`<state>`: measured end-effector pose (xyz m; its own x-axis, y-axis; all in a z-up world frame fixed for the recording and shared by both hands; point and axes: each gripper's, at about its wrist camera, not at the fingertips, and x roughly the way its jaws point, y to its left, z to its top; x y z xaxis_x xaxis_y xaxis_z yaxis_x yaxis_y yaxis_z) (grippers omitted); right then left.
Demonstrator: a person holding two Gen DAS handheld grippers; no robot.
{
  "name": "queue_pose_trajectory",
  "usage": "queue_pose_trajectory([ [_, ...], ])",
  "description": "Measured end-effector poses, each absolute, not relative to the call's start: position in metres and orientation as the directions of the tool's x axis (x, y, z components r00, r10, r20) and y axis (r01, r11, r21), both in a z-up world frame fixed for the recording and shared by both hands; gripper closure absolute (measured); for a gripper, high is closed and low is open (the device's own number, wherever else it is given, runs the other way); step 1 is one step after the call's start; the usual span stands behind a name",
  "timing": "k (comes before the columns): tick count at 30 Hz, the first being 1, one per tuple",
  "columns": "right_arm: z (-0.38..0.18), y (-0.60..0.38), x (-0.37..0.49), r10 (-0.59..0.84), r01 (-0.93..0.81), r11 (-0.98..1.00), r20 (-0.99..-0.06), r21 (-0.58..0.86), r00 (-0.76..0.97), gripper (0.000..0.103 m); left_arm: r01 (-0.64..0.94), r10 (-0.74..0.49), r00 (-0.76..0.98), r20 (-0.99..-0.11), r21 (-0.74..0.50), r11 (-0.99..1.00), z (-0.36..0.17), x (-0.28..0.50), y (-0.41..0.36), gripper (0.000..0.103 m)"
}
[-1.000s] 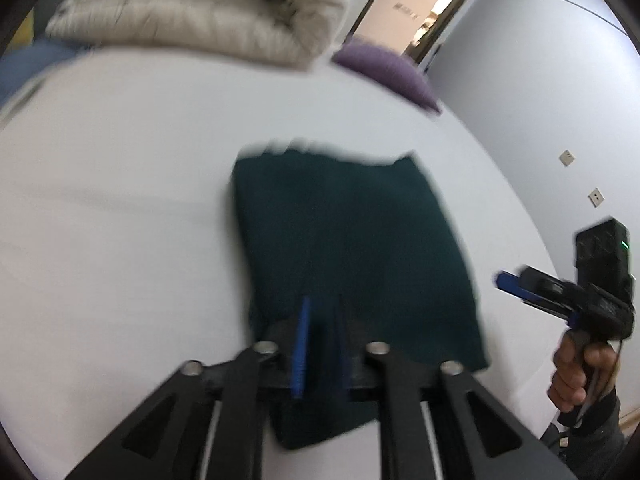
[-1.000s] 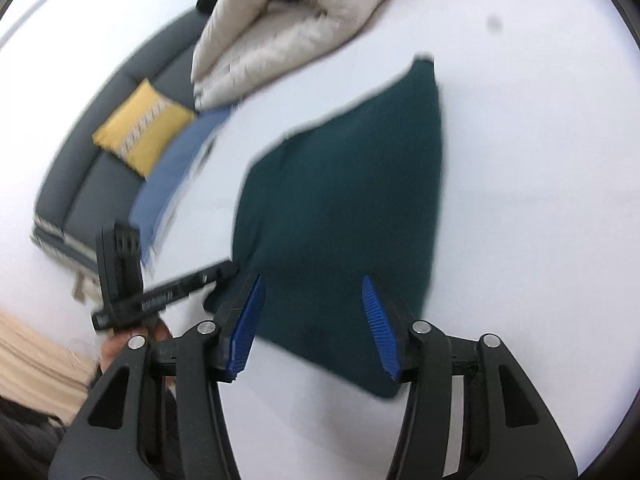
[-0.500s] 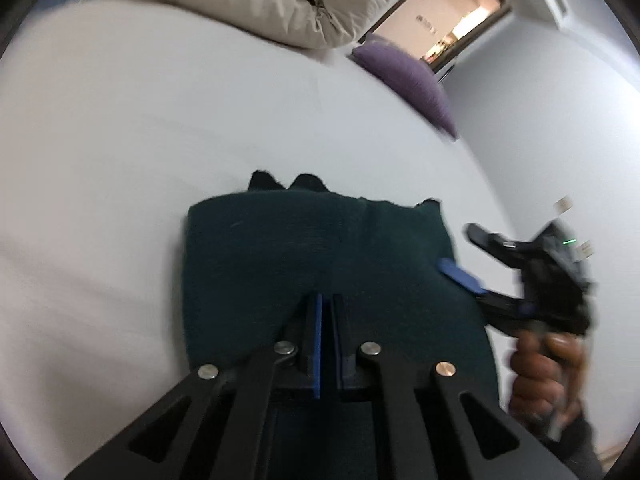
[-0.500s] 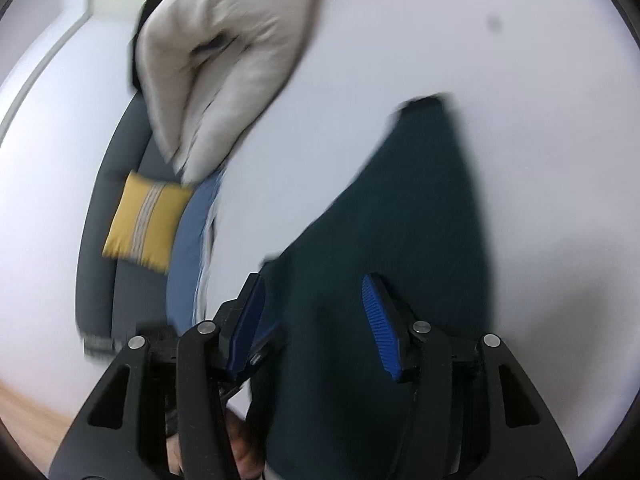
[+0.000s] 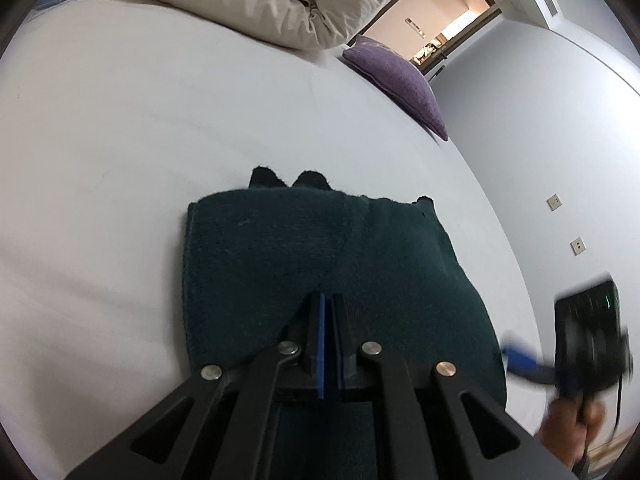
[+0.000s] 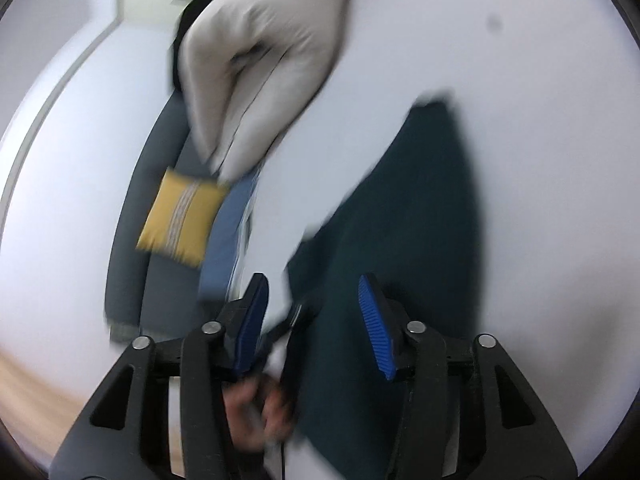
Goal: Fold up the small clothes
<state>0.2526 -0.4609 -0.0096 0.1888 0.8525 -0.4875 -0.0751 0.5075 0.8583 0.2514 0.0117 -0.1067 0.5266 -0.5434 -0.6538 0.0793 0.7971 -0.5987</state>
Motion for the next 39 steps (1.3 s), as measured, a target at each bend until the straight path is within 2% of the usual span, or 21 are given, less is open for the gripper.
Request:
queue_pose_trajectory([
  [3,-0.032,-0.446,0.226,0.852,-0.096,0.521,-0.511,0.848,0.110,0.055,0.089,-0.539,0.526,-0.658,-0.588,0.804,-0.107,0.250,0.011,0.095],
  [4,-0.042,-0.446,0.222,0.851,-0.105,0.524,-0.515,0.846,0.101,0.059,0.092,-0.535,0.527,-0.660,-0.581,0.808,-0.107,0.250,0.010,0.095],
  [5,-0.047,-0.450,0.223,0.855,-0.093,0.517,-0.507,0.851,0.113,0.070,0.091,-0.533,0.528,-0.661,-0.579,0.810,-0.107,0.250,0.010,0.095],
  [6,-0.049,-0.455,0.223,0.856,-0.066,0.513,-0.505,0.856,0.112,0.074,0.090,-0.531,0.528,-0.663,-0.578,0.811,-0.106,0.249,0.011,0.095],
  [7,-0.046,-0.460,0.224,0.862,-0.036,0.501,-0.495,0.865,0.109,0.074,0.088,-0.529,0.529,-0.664,-0.576,0.812,-0.105,0.249,0.011,0.095],
  [10,-0.014,-0.469,0.210,0.858,-0.108,0.506,-0.486,0.856,0.166,0.065,0.088,-0.530,0.534,-0.659,-0.580,0.810,-0.106,0.248,0.012,0.095],
  [12,-0.007,-0.469,0.203,0.873,-0.132,0.482,-0.461,0.866,0.162,0.044,0.088,-0.536,0.535,-0.653,-0.588,0.804,-0.107,0.248,0.013,0.095],
  [13,-0.012,-0.469,0.199,0.855,-0.130,0.514,-0.495,0.848,0.153,0.033,0.090,-0.542,0.535,-0.648,-0.594,0.800,-0.108,0.248,0.014,0.095],
  [15,-0.037,-0.469,0.195,0.837,-0.111,0.546,-0.536,0.830,0.110,0.035,0.090,-0.550,0.534,-0.642,-0.604,0.792,-0.109,0.248,0.015,0.095],
  [17,-0.049,-0.471,0.194,0.834,-0.115,0.551,-0.540,0.827,0.113,0.048,0.077,-0.574,0.526,-0.628,-0.637,0.767,-0.110,0.249,0.020,0.095],
  [19,-0.042,-0.473,0.196,0.838,-0.099,0.544,-0.533,0.833,0.116,0.048,0.050,-0.593,0.514,-0.620,-0.668,0.743,-0.106,0.250,0.028,0.096],
  [20,-0.036,-0.473,0.196,0.838,-0.096,0.544,-0.532,0.834,0.123,0.048,0.034,-0.588,0.521,-0.619,-0.673,0.739,-0.099,0.245,0.034,0.090],
  [21,-0.028,-0.475,0.195,0.836,-0.111,0.546,-0.532,0.830,0.133,0.048,0.019,-0.561,0.548,-0.620,-0.661,0.750,-0.087,0.237,0.041,0.079],
  [22,-0.017,-0.479,0.194,0.831,-0.139,0.554,-0.535,0.821,0.155,0.047,0.021,-0.546,0.581,-0.604,-0.659,0.752,-0.077,0.228,0.047,0.053],
  [23,-0.010,-0.483,0.192,0.827,-0.155,0.560,-0.536,0.814,0.170,0.045,0.024,-0.543,0.602,-0.586,-0.666,0.745,-0.069,0.220,0.054,0.036],
  [24,-0.003,-0.488,0.193,0.824,-0.160,0.564,-0.537,0.810,0.181,0.044,0.021,-0.537,0.620,-0.572,-0.672,0.740,-0.061,0.211,0.062,0.033],
  [25,0.001,-0.496,0.195,0.822,-0.156,0.566,-0.537,0.810,0.190,0.039,0.021,-0.536,0.623,-0.570,-0.673,0.740,-0.058,0.207,0.067,0.032],
  [28,0.008,-0.520,0.201,0.799,-0.122,0.589,-0.553,0.799,0.234,0.038,0.000,-0.571,0.553,-0.607,-0.686,0.728,-0.070,0.203,0.077,0.032],
  [31,0.000,-0.537,0.211,0.788,-0.063,0.591,-0.559,0.804,0.257,0.031,-0.054,-0.593,0.458,-0.663,-0.686,0.725,-0.096,0.204,0.078,0.032],
  [39,-0.043,-0.518,0.228,0.785,0.044,0.596,-0.594,0.802,0.179,0.032,-0.059,-0.631,0.365,-0.684,-0.694,0.718,-0.109,0.217,0.065,0.031],
])
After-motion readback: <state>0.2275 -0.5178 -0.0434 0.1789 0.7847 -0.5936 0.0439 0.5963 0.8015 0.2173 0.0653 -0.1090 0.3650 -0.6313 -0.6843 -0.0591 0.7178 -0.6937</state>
